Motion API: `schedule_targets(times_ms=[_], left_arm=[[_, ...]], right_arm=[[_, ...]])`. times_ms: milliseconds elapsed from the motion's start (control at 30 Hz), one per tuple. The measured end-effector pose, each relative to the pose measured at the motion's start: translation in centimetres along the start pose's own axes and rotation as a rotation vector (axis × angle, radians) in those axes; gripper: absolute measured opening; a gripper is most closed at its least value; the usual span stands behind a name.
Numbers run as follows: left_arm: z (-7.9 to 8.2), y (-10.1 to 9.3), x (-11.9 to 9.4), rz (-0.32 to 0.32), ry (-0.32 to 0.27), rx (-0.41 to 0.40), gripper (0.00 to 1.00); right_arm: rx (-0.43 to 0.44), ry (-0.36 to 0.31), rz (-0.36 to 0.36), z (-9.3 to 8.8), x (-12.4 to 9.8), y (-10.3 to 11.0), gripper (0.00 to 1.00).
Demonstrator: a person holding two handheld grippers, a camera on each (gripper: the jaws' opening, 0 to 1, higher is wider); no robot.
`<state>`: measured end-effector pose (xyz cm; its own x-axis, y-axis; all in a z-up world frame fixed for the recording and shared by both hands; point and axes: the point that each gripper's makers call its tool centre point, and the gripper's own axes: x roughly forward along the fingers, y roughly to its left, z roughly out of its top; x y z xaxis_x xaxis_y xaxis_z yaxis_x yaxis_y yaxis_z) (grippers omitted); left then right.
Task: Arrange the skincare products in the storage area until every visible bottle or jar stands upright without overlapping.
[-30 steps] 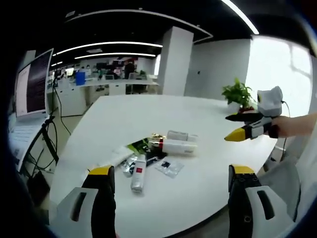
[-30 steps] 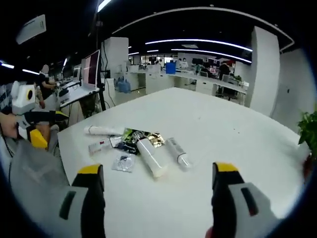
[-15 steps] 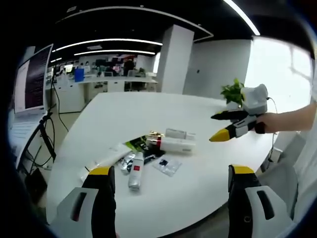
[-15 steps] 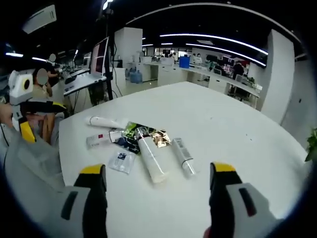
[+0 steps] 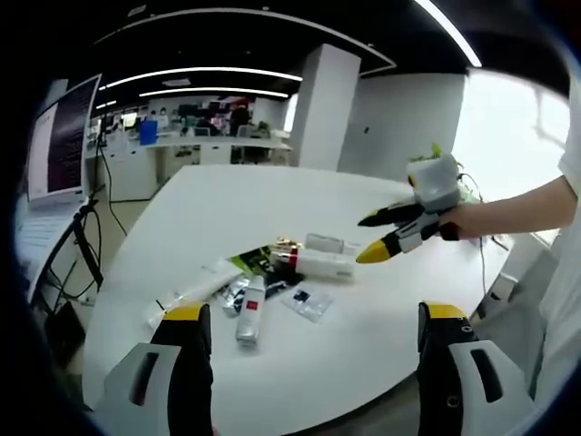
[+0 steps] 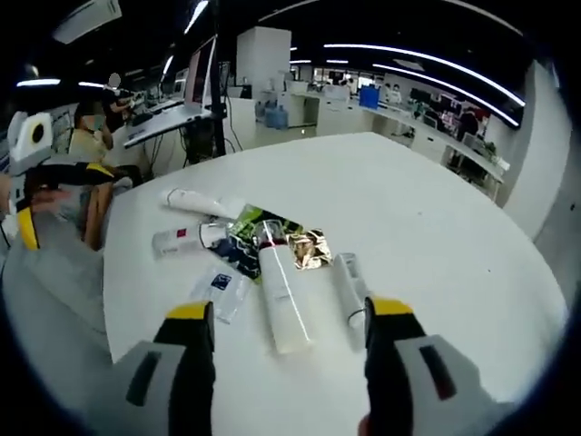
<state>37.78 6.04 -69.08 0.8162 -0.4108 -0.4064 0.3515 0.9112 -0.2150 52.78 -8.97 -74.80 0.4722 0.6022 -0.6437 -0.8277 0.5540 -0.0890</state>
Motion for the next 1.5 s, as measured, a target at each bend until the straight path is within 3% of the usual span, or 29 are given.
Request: schedule_targets(times_ms=[433,533,867,1500], left_arm=[[0.1,0.1,0.0,0.014,0.0,-0.018,0.92],[0.0,0.2,0.0,0.017,0.0,-0.021,0.92],[0.1,0.5,0.0,0.028,-0.003,-0.026,0.92],[0.3,0.6,0.0,0.032,-0.006,-0.024,0.92]], right_arm=[[-0.04,0.135,0.116,-1.6,4.5,1.3,0.61],[-0.065,0.152,0.117,-1.8,5.5,1.2,0.57],[-0.038,0.18,0.115,-1.7,7.5,0.6,0.47],[-0.133,0.233,0.108,-1.5,9.7,1.1,0.33]])
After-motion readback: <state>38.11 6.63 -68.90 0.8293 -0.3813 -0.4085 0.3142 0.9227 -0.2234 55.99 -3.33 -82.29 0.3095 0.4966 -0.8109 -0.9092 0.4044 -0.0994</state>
